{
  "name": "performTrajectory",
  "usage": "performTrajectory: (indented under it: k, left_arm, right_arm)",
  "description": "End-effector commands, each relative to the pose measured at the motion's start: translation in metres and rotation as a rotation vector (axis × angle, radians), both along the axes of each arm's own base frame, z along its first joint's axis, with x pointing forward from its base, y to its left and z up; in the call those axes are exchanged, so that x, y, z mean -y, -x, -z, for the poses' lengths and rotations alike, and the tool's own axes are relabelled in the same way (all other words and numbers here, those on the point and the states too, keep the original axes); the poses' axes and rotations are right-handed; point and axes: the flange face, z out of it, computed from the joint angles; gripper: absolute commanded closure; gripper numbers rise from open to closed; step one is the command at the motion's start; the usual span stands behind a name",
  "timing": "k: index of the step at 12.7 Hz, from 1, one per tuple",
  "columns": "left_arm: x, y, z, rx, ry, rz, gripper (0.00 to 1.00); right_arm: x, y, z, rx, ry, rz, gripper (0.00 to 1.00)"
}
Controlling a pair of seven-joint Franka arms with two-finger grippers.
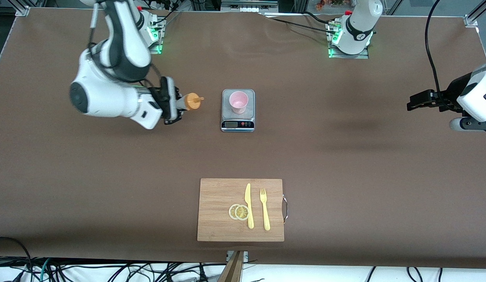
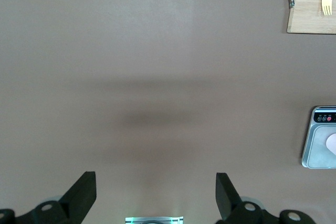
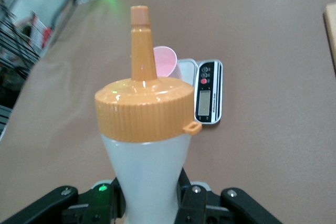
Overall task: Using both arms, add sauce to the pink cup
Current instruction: 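Carry the bottle back with the right gripper and set it down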
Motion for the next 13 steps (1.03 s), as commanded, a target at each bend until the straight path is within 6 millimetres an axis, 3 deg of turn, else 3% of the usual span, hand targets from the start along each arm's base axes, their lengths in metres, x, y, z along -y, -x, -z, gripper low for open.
performTrajectory:
  k: [1,8,13]
  left_arm:
    - [-0.003,0.0,-0.003,-0.002,-0.008,0.025,0.0]
    - [-0.003,0.0,-0.002,-0.004,-0.006,0.025,0.0]
    - [-0.003,0.0,-0.002,-0.004,-0.008,0.025,0.0]
  right_arm:
    - [0.056,-0.011,0.022,-0.023,-0.196,-0.021,0.8]
    - [0.173,-0.02,0.13,-0.018,-0.519,-0.087,0.79]
    - [0.215,-0.024,0.21,-0.01,-0.754,-0.086,0.75]
